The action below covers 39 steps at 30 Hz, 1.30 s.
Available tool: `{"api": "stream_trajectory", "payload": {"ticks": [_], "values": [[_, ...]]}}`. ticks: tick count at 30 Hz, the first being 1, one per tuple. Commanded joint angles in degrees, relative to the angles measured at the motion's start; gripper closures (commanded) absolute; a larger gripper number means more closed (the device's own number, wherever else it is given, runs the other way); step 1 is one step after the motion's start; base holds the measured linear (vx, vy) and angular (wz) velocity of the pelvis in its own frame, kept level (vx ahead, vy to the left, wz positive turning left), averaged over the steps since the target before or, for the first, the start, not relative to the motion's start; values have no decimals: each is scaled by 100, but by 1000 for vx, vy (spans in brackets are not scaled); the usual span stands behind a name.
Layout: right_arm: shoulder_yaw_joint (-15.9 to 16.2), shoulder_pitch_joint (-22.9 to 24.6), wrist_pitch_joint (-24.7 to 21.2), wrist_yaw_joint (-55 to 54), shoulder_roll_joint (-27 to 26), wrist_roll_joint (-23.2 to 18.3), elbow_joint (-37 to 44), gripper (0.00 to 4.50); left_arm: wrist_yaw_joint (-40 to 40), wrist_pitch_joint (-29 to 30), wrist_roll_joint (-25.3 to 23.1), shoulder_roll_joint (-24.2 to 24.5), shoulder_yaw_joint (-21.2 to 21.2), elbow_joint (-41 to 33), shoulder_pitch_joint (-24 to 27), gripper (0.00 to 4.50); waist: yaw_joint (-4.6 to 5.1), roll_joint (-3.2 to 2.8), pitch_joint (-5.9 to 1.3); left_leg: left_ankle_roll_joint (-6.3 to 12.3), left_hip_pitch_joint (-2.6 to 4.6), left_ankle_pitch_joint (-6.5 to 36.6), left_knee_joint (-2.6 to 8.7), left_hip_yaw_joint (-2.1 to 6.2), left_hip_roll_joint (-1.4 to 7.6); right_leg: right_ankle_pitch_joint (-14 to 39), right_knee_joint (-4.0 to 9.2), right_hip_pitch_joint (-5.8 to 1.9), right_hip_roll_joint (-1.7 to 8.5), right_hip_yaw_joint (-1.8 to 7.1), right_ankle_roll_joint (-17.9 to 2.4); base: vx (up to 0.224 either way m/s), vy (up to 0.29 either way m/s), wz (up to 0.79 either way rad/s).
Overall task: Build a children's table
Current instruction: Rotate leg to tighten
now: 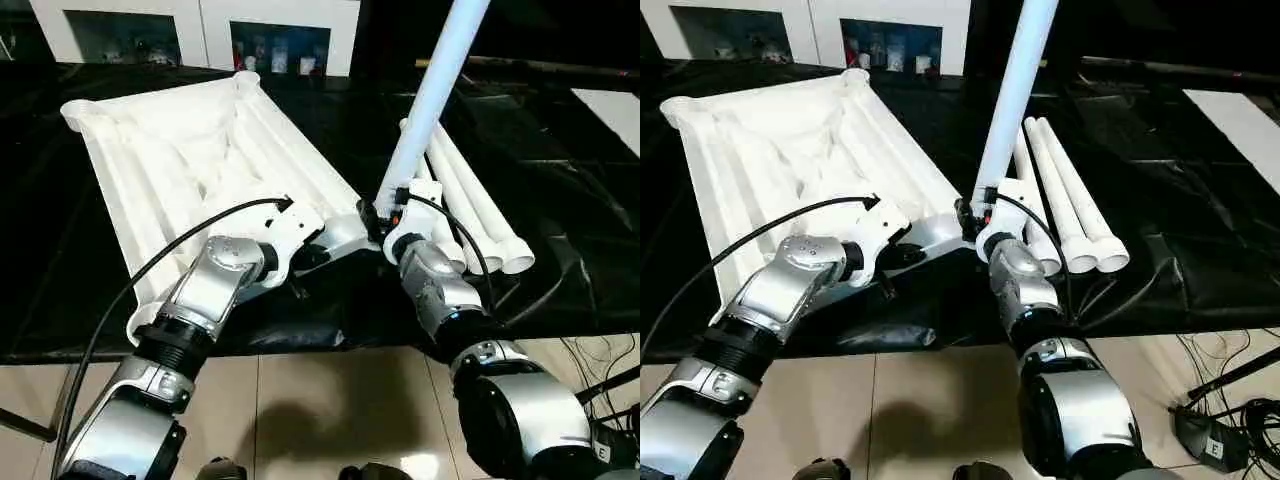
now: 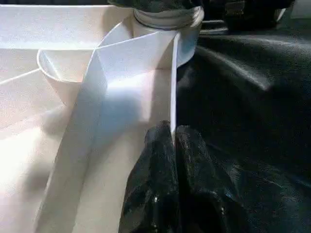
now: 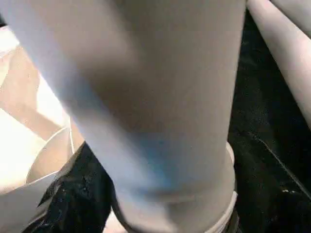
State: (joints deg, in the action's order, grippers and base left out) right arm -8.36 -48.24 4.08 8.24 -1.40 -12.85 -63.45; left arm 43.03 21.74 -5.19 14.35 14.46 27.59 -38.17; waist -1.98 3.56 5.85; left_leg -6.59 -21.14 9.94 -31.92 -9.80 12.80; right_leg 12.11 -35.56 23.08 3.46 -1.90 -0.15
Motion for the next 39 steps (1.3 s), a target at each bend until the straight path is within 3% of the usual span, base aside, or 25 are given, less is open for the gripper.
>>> {"api": "stream_trajectory", "payload": {"ticks": [1, 3, 6, 9, 11, 19, 24, 25, 26, 27, 33, 35, 39], "values": [[169, 165, -231, 345, -326, 85, -580, 173, -466, 42, -215, 48, 6, 106, 31, 450, 10, -55, -205, 74, 32, 1356, 391, -50, 14, 1296, 509, -132, 326, 219, -908, 0, 0, 0], [137, 80, -165, 493, -330, 87, -615, 173, -453, 96, -220, 95, 17, 30, 63, 450, 17, -71, -212, 89, 22, 1237, 396, -54, 25, 1145, 495, -140, 328, 215, -964, 0, 0, 0], [51, 1, -80, 664, -326, 15, -594, 103, -443, 65, -254, 132, 40, 14, 69, 450, 22, -73, -227, 109, 30, 1070, 393, -66, 36, 810, 470, -159, 316, 206, -1066, 0, 0, 0], [9, -86, 36, 973, -305, -12, -547, 74, -386, 2, -262, 179, 10, 5, 81, 450, 58, -88, -257, 122, -12, 944, 401, -46, 37, 575, 436, -222, 317, 186, -1145, 0, 0, 0], [25, -96, 88, 1080, -289, -3, -502, 62, -357, -43, -257, 212, 14, 1, 84, 450, 68, -85, -259, 148, 6, 867, 386, -58, 33, 390, 427, -216, 315, 190, -1215, 0, 0, 0], [268, 152, 311, 1843, -77, 64, 149, 5, -77, -281, -193, 449, 39, -104, 185, 450, 105, -106, -320, 523, 17, 311, 314, -91, 36, -712, 333, -284, 315, 203, -1609, 0, 0, 0], [558, 772, -165, 2395, 214, 47, 1441, 5, 410, -668, -82, 824, 46, -374, 418, 450, 131, -120, -334, 630, 13, 288, 303, -83, 35, -877, 312, -319, 305, 208, -1664, 0, 0, 0], [601, 860, -247, 2449, 267, 49, 1609, 1, 516, -665, -29, 867, 33, -442, 450, 422, 124, -128, -327, 629, 9, 254, 307, -77, 31, -895, 314, -325, 300, 209, -1655, 0, 0, 0], [640, 936, -316, 2496, 315, 51, 1752, 1, 604, -650, 18, 901, 20, -502, 477, 422, 127, -132, -334, 637, 27, 211, 297, -89, 34, -981, 307, -310, 294, 215, -1673, 0, 0, 0], [754, 1248, -535, 2680, 532, 55, 2285, 1, 895, -548, 119, 1063, 37, -751, 574, 405, 120, -137, -336, 644, 37, 156, 294, -88, 40, -1077, 297, -310, 290, 215, -1698, 0, 0, 0], [895, 2055, -1278, 3115, 1095, -186, 3791, 0, 951, -1006, 175, 1193, -35, -807, 604, 383, 45, -122, -355, 686, 58, -19, 269, -101, 20, -1407, 280, -327, 250, 222, -1602, 0, 0, 0], [896, 2118, -1349, 3134, 1137, -194, 3922, 0, 981, -1020, 196, 1190, -36, -797, 595, 383, 24, -115, -362, 635, 61, 85, 270, -105, 30, -1225, 280, -313, 269, 218, -1607, 0, 0, 0], [904, 2386, -1667, 3208, 1338, -240, 4478, 0, 882, -1212, 123, 1008, 32, -414, 319, 383, -21, -181, -378, 477, 88, 192, 260, -102, 22, -1106, 297, -309, 257, 227, -1563, 0, 0, 0]]}}
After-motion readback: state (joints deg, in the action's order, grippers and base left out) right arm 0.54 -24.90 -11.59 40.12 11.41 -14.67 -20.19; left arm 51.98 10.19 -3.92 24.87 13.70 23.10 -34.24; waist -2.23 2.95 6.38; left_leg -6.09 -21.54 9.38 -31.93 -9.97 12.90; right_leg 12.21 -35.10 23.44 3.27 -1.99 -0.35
